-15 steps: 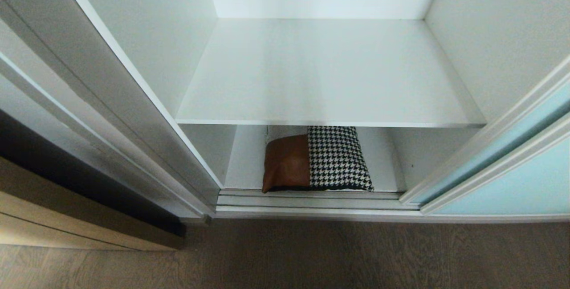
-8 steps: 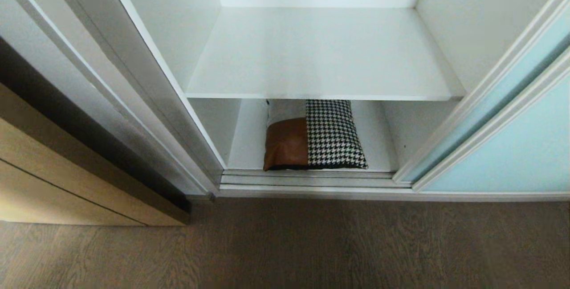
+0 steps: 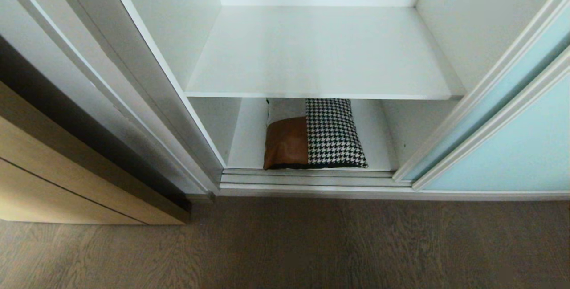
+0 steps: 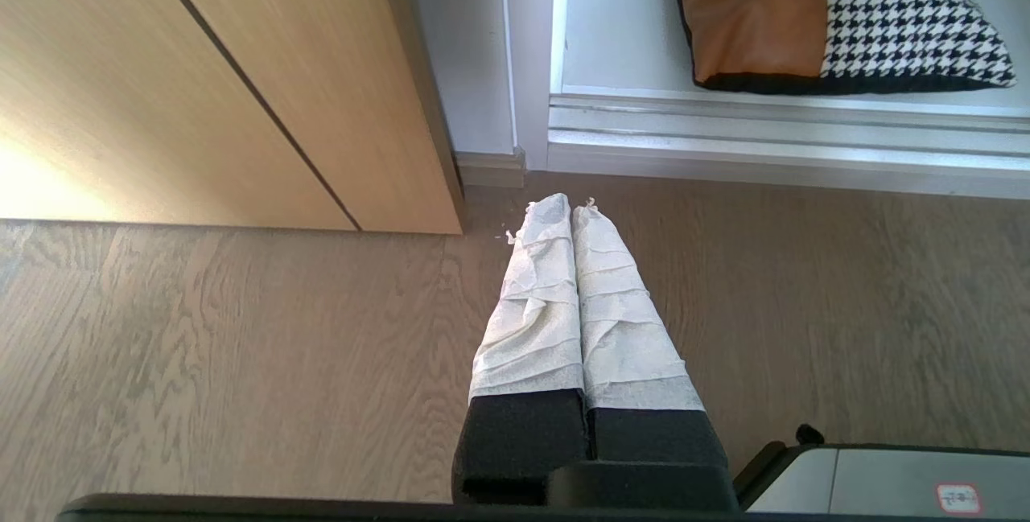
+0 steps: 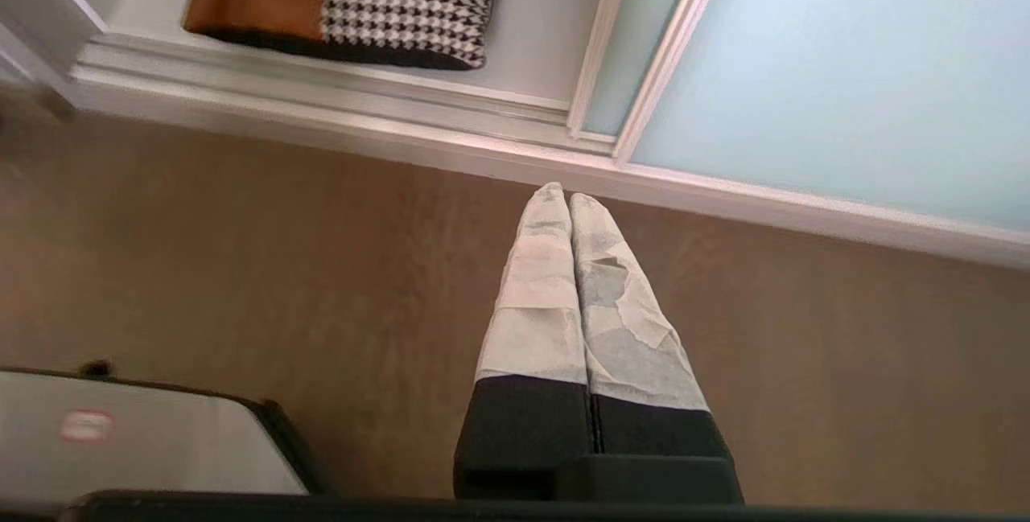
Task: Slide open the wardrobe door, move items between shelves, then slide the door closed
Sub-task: Close the door
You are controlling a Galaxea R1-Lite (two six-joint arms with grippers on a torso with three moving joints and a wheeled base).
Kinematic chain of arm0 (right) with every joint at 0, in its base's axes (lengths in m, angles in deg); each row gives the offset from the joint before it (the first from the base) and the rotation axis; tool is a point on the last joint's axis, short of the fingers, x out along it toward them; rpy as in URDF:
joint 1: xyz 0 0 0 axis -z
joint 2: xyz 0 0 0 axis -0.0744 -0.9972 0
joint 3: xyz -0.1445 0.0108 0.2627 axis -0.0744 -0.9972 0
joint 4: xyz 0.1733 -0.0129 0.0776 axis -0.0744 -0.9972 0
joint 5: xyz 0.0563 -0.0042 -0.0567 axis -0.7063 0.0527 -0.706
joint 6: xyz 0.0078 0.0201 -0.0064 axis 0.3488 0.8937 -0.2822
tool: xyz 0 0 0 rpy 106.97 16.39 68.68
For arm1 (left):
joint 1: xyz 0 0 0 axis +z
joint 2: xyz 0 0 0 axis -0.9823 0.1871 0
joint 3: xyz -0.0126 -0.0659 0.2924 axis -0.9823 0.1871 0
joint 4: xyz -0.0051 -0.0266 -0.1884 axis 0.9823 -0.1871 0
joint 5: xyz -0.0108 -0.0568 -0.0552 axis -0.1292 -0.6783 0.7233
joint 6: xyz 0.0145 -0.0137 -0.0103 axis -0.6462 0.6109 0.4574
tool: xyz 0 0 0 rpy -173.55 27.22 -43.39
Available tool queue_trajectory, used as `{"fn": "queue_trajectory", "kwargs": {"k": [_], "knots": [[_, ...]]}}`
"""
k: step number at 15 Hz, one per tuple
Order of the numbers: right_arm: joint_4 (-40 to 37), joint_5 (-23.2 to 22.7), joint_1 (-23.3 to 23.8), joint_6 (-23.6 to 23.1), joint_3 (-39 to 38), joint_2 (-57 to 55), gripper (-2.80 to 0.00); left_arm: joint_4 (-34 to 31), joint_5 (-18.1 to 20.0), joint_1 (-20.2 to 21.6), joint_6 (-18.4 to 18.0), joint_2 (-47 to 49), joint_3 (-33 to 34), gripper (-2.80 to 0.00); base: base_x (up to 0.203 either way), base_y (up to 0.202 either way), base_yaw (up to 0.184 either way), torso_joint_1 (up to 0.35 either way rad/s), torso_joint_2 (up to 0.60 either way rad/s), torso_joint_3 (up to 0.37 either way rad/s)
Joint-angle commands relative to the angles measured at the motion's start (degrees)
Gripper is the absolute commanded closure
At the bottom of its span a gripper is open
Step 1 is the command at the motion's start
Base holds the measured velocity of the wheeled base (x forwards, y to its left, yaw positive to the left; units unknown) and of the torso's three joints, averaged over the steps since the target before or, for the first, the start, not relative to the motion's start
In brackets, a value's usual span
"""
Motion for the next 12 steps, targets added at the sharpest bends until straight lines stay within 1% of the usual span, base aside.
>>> {"fn": "queue_trajectory", "kwargs": {"k": [1, 5, 6, 7, 8, 10, 12], "knots": [[-0.5, 0.2, 0.0, -0.6, 0.3, 0.0, 0.00, 0.0, 0.0, 0.0, 0.0, 0.1, 0.0, 0.00, 0.000, 0.000, 0.000, 0.000, 0.00, 0.000], [-0.5, 0.3, 0.0, -1.0, 0.4, 0.1, 0.00, 0.0, 0.0, 0.0, 0.0, 0.1, 0.0, 0.00, 0.000, 0.000, 0.000, 0.000, 0.00, 0.000], [-0.8, 0.2, 0.0, -1.0, 1.5, 0.1, 0.00, 0.0, 0.0, 0.0, 0.0, 0.1, 0.0, 0.00, 0.000, 0.000, 0.000, 0.000, 0.00, 0.000], [-1.3, 0.0, 0.0, -0.9, 4.3, -0.4, 0.00, 0.0, 0.0, 0.0, 0.0, 0.1, 0.0, 0.00, 0.000, 0.000, 0.000, 0.000, 0.00, 0.000], [-2.9, -0.2, -0.1, 0.3, 9.5, -1.5, 0.00, 0.0, 0.0, 0.0, 0.0, 0.1, 0.0, 0.00, 0.000, 0.000, 0.000, 0.000, 0.00, 0.000], [-8.3, -0.3, -0.1, 5.1, 20.7, -4.5, 0.00, 0.0, 0.0, 0.0, 0.0, 0.1, 0.0, 0.00, 0.000, 0.000, 0.000, 0.000, 0.00, 0.000], [-13.5, 0.3, -0.3, 7.6, 30.7, -9.6, 0.00, 0.0, 0.0, 0.0, 0.0, 0.1, 0.0, 0.00, 0.000, 0.000, 0.000, 0.000, 0.00, 0.000]]}}
